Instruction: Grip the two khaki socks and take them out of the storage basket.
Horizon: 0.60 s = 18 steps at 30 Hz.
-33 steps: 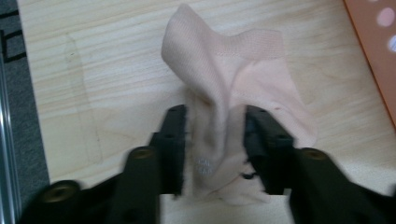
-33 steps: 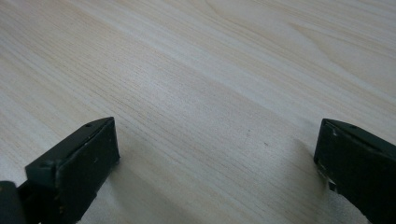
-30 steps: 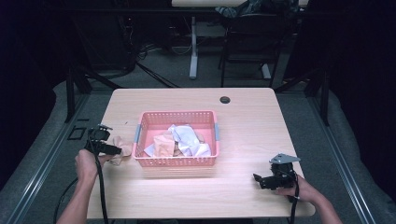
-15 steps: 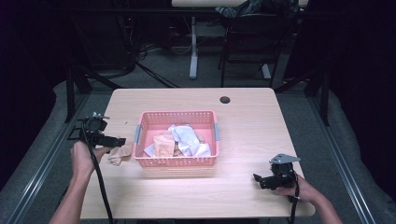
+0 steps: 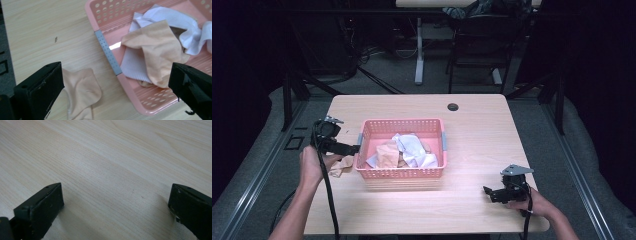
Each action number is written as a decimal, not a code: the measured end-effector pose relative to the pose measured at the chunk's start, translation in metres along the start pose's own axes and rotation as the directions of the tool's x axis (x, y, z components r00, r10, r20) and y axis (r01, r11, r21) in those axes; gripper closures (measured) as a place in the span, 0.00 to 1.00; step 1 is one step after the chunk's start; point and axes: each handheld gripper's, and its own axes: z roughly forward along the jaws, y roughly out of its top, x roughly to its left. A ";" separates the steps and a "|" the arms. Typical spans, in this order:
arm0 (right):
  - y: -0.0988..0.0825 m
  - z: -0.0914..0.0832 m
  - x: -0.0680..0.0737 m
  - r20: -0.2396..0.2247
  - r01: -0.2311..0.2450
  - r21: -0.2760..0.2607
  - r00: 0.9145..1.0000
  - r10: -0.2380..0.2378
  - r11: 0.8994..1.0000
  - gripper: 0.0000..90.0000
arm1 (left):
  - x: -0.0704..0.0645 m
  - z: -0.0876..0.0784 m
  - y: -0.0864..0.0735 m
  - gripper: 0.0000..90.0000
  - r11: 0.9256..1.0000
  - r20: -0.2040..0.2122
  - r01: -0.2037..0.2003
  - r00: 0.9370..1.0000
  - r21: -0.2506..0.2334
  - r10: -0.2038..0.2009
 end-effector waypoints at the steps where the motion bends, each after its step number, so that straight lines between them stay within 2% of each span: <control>1: 0.000 0.000 0.000 0.000 0.000 0.000 1.000 0.000 1.000 0.00 | -0.002 0.002 0.001 0.00 1.000 0.006 -0.009 1.000 -0.001 0.009; 6: 0.000 0.000 0.000 -0.001 0.001 0.000 1.000 -0.001 1.000 0.00 | -0.014 0.012 0.008 0.00 0.999 0.040 -0.038 0.998 -0.017 0.039; 13: 0.000 0.000 0.000 -0.002 0.000 -0.001 1.000 0.000 1.000 0.00 | -0.030 0.026 0.017 0.04 0.998 0.071 -0.070 0.995 -0.006 0.070; 18: 0.000 0.000 0.000 -0.002 0.001 -0.003 1.000 -0.001 1.000 0.00 | -0.040 0.041 0.020 0.09 0.995 0.093 -0.097 0.991 0.028 0.094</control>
